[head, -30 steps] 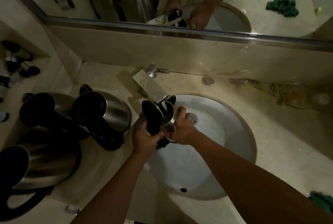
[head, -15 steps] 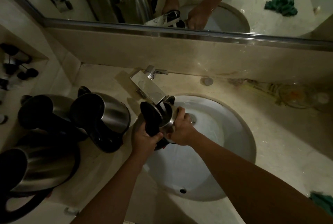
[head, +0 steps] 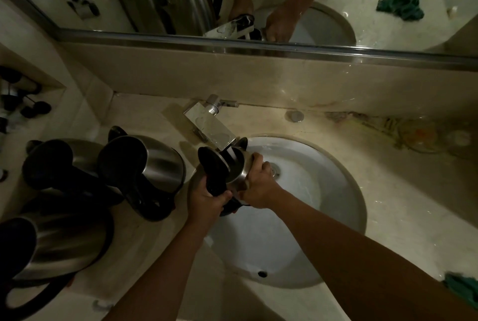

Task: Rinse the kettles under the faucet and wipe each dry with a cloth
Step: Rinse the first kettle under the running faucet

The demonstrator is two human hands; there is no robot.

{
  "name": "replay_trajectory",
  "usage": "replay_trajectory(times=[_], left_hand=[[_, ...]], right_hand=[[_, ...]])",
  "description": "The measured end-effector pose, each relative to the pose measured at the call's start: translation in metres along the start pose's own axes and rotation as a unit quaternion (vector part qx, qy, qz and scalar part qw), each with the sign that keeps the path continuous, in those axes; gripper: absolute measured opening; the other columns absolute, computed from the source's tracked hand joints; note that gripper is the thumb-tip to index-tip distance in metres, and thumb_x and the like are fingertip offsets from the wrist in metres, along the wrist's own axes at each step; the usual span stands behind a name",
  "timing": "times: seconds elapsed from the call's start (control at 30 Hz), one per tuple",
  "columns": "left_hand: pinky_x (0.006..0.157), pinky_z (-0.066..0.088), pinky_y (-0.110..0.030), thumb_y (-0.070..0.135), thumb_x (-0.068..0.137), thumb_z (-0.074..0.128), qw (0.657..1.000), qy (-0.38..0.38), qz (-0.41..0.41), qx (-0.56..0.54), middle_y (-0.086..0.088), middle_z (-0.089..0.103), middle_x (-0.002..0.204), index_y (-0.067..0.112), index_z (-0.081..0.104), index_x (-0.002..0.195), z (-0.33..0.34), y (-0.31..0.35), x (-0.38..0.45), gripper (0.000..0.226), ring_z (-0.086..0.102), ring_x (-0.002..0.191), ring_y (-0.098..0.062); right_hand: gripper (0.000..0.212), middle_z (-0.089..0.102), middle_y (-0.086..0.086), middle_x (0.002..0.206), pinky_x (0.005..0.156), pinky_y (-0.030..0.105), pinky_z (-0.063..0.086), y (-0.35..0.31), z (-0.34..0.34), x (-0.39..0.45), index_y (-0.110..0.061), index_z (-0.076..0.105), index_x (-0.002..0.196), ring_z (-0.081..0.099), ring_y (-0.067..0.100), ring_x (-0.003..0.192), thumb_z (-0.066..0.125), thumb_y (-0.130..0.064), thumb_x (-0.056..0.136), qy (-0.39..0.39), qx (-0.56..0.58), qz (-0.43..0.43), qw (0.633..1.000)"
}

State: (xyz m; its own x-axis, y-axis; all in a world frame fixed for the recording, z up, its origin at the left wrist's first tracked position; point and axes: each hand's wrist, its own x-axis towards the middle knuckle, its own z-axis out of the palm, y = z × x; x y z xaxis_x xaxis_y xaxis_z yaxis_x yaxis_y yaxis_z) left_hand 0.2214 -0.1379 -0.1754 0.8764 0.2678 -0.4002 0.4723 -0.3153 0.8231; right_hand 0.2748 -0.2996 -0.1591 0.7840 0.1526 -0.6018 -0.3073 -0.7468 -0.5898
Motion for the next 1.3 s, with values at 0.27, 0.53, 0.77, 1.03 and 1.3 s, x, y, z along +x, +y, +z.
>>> replay_trajectory(times=[0.27,0.53,0.77,1.03,1.3], left_hand=[[0.095,0.057,-0.054,0.011,0.07,0.085,1.0,-0.002,0.004,-0.016,0.005,0.068,0.124,0.032,0.062,0.125,0.001,0.001,-0.002,0.063,0.064,0.118,-0.018],[0.095,0.056,-0.041,-0.002,0.076,0.082,0.999,-0.015,-0.019,-0.027,0.012,0.067,0.113,0.023,0.062,0.126,0.001,0.001,-0.005,0.059,0.064,0.113,-0.012],[0.064,0.058,-0.02,-0.008,0.077,0.076,0.998,-0.027,-0.035,-0.05,-0.009,0.072,0.114,0.014,0.065,0.125,-0.001,0.003,-0.009,0.054,0.069,0.108,-0.03],[0.062,0.054,-0.012,-0.003,0.08,0.074,0.997,-0.034,-0.033,-0.06,0.006,0.073,0.106,0.022,0.064,0.129,0.004,0.011,-0.022,0.056,0.072,0.099,-0.016],[0.078,0.054,-0.02,0.012,0.08,0.08,0.998,-0.057,-0.015,0.017,0.008,0.07,0.114,0.026,0.053,0.143,0.007,0.009,-0.046,0.07,0.068,0.101,-0.012]], right_hand=[[0.117,0.019,0.019,0.155,0.116,0.059,0.038,0.004,0.003,0.0,-0.041,0.001,0.145,0.022,0.044,0.149,0.089,-0.046,0.068,0.0,0.006,0.001,1.0],[0.118,0.026,0.023,0.156,0.116,0.056,0.039,-0.002,-0.016,-0.007,-0.027,0.001,0.154,0.029,0.044,0.147,0.086,-0.042,0.074,-0.071,-0.037,0.024,0.996],[0.031,0.068,0.022,0.122,0.083,0.032,0.046,-0.08,-0.109,0.017,0.004,0.067,0.121,0.065,0.033,0.107,0.051,-0.008,0.098,0.091,0.042,-0.038,0.994],[0.026,0.063,0.013,0.094,0.075,0.035,0.045,-0.147,-0.096,0.021,-0.009,0.058,0.098,0.06,0.029,0.088,0.041,-0.027,0.105,0.075,0.091,-0.068,0.991],[0.038,0.06,0.009,0.125,0.083,0.025,0.048,-0.095,-0.064,-0.084,-0.011,0.057,0.137,0.061,0.019,0.104,0.049,-0.009,0.1,0.166,0.051,-0.161,0.972]])
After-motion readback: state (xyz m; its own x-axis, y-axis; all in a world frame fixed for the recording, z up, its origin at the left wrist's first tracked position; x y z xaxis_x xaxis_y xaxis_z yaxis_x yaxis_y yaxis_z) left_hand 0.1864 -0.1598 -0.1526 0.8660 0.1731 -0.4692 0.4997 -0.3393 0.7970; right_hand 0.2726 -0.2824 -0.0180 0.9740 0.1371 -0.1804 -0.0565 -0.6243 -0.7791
